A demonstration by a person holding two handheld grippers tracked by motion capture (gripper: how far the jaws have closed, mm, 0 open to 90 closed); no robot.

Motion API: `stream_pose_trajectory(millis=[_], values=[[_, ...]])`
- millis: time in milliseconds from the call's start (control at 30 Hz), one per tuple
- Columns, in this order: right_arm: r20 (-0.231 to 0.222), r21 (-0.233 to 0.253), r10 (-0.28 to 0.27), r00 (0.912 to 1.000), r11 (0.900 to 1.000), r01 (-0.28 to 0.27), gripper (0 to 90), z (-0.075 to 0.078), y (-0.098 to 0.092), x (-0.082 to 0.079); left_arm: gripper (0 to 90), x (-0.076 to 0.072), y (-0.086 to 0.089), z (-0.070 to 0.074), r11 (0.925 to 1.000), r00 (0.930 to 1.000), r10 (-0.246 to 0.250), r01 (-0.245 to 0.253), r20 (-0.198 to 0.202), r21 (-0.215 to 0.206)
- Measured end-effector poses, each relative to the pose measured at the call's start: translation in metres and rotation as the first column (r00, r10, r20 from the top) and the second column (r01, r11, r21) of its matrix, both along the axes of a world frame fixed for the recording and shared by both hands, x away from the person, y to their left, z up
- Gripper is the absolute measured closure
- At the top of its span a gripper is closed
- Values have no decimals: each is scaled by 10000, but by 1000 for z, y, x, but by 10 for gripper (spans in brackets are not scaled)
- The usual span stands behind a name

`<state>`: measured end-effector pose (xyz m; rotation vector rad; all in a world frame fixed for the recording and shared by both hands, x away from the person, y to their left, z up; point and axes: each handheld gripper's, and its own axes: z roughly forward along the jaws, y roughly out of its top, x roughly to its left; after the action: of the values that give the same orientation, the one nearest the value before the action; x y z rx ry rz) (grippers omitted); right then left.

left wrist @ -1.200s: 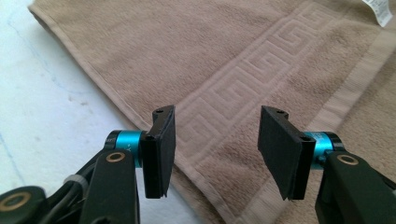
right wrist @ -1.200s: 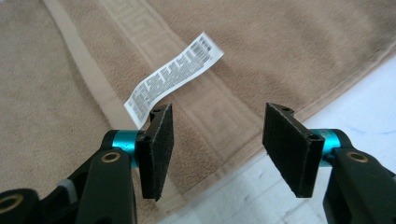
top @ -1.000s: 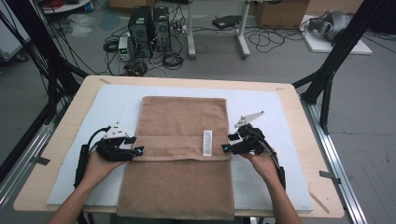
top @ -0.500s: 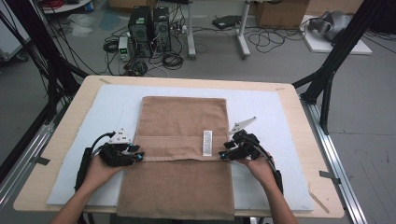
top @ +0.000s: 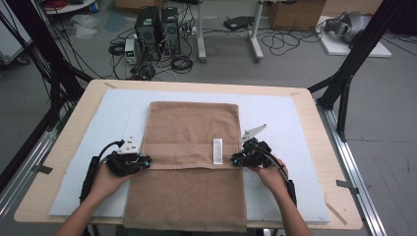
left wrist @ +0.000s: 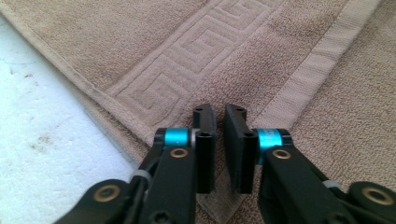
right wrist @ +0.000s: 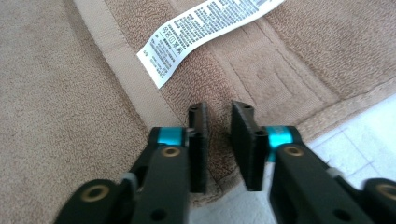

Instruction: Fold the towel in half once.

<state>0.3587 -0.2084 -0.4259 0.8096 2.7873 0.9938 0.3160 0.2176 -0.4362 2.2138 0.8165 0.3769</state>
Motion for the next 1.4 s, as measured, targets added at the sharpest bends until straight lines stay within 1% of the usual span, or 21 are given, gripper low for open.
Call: stream_pose_trajectory(millis=[33, 100, 233, 300, 500, 633, 800, 833, 900, 1000, 1100, 1233, 1400], values=[[96, -21, 25, 10000, 10000, -25, 832, 0, 1, 0, 841, 0, 1, 0, 10000, 10000, 2, -2, -8, -15], [55, -37, 36, 10000, 10000, -36, 843, 1, 1, -1, 851, 0, 1, 0, 10000, 10000, -4, 4, -8, -75], [-29, 128, 93, 10000, 9999, -93, 861, 2, -2, -1, 858, -1, 2, 2, 10000, 9999, -5, 6, 104, -75], [-29, 229, 74, 10000, 9997, -73, 864, 4, -3, -1, 859, -2, 3, 4, 9998, 9999, 66, -63, 131, -202], [89, 476, 120, 9999, 9988, -124, 867, 11, -5, -4, 861, -3, 11, 10, 9965, 9996, 248, -235, 145, -806], [151, 507, 217, 9997, 9985, -224, 867, 15, -4, -6, 861, -5, 13, 13, 9944, 9991, 349, -323, 240, -1008], [239, 749, 260, 9994, 9968, -277, 867, 20, -6, -8, 864, -8, 16, 18, 9909, 9984, 408, -355, 380, -1295], [165, 821, 270, 9995, 9962, -283, 867, 21, -7, -8, 864, -9, 17, 19, 9905, 9987, 380, -331, 348, -1337], [43, 1036, 323, 9995, 9941, -325, 867, 22, -8, -8, 864, -9, 19, 20, 9872, 9988, 409, -363, 266, -1550], [44, 1079, 372, 9993, 9935, -375, 867, 23, -9, -9, 864, -12, 20, 22, 9861, 9986, 426, -371, 307, -1622], [2, 1269, 398, 9992, 9911, -395, 867, 26, -11, -12, 865, -14, 20, 23, 9872, 9989, 347, -291, 329, -1570], [0, 1310, 461, 9989, 9903, -457, 867, 27, -12, -16, 865, -18, 20, 25, 9873, 9991, 294, -240, 321, -1572], [27, 1379, 557, 9984, 9889, -556, 868, 28, -13, -21, 865, -24, 20, 26, 9877, 9989, 209, -143, 410, -1558]])
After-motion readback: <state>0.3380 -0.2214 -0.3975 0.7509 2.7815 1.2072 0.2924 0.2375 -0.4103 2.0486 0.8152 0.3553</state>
